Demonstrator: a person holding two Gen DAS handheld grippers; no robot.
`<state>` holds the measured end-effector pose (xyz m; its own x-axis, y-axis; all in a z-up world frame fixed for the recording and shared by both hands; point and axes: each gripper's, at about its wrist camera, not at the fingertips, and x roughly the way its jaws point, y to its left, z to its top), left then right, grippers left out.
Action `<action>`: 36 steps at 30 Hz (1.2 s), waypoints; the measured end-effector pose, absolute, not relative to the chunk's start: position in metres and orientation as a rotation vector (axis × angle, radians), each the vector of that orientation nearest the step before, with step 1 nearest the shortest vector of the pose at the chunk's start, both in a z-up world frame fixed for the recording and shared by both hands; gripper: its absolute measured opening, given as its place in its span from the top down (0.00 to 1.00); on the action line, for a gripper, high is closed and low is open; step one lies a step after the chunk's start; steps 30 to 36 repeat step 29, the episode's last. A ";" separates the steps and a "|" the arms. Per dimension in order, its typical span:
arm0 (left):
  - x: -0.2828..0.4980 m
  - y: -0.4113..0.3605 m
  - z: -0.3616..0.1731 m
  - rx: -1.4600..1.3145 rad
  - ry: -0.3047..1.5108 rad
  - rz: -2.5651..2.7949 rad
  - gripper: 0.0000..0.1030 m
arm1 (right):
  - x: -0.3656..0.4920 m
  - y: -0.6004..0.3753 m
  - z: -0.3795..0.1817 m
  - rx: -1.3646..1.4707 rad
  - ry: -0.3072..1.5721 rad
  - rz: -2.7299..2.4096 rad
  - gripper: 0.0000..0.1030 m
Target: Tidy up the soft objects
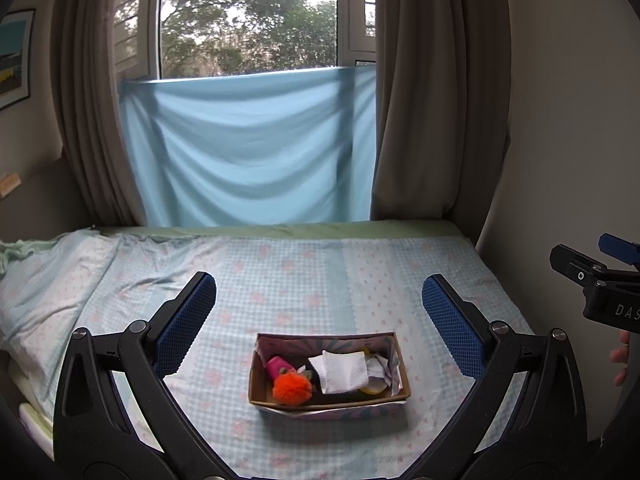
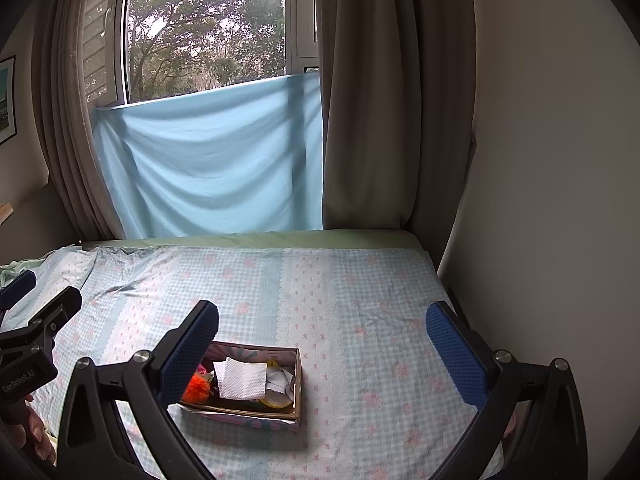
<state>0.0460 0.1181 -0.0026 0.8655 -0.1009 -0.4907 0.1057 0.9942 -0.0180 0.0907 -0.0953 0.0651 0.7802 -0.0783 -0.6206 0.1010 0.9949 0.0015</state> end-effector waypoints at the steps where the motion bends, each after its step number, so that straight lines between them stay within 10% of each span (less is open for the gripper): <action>1: 0.046 0.118 -0.003 0.010 0.514 -0.108 0.00 | 0.091 -0.095 0.065 0.035 0.669 -0.095 0.00; 36: 0.048 0.122 -0.003 0.027 0.467 -0.070 0.00 | 0.101 -0.091 0.062 0.038 0.675 -0.080 0.00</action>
